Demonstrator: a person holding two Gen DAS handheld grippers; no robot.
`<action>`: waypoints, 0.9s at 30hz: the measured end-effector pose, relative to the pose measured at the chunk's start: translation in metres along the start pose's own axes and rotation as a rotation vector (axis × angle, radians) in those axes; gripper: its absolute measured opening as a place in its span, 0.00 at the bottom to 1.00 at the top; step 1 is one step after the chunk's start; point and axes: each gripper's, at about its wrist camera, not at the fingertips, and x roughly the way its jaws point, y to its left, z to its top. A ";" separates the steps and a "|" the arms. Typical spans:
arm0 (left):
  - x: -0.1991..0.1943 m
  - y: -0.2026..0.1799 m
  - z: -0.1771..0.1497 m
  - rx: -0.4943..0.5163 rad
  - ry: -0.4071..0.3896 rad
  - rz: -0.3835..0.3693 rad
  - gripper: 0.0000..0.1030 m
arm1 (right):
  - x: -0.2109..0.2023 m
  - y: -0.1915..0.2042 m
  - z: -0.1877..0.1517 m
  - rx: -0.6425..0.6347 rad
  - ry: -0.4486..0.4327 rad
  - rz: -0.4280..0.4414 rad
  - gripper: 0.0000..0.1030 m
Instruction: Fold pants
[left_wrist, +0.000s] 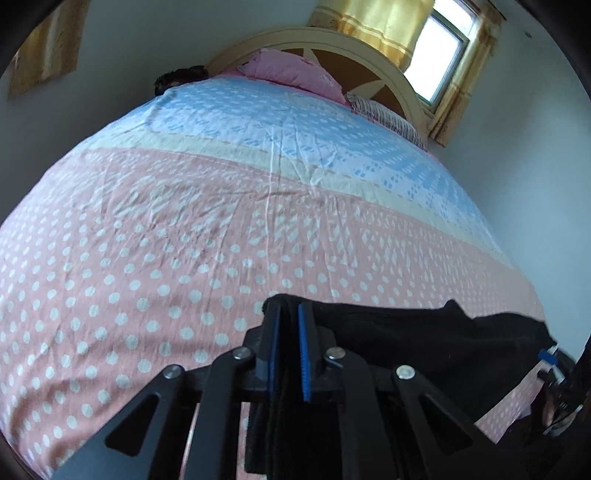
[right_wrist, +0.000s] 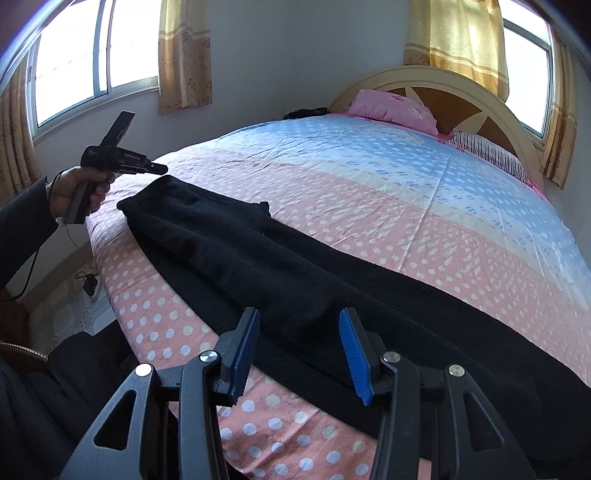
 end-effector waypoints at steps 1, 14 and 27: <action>0.005 0.005 0.002 -0.015 0.001 0.014 0.08 | 0.004 0.005 0.000 -0.016 0.008 0.000 0.46; -0.025 0.013 -0.033 0.051 -0.017 0.116 0.60 | 0.030 0.047 -0.008 -0.196 0.043 -0.055 0.46; -0.031 -0.012 -0.086 0.122 0.063 0.022 0.42 | 0.063 0.053 0.002 -0.227 0.112 -0.096 0.43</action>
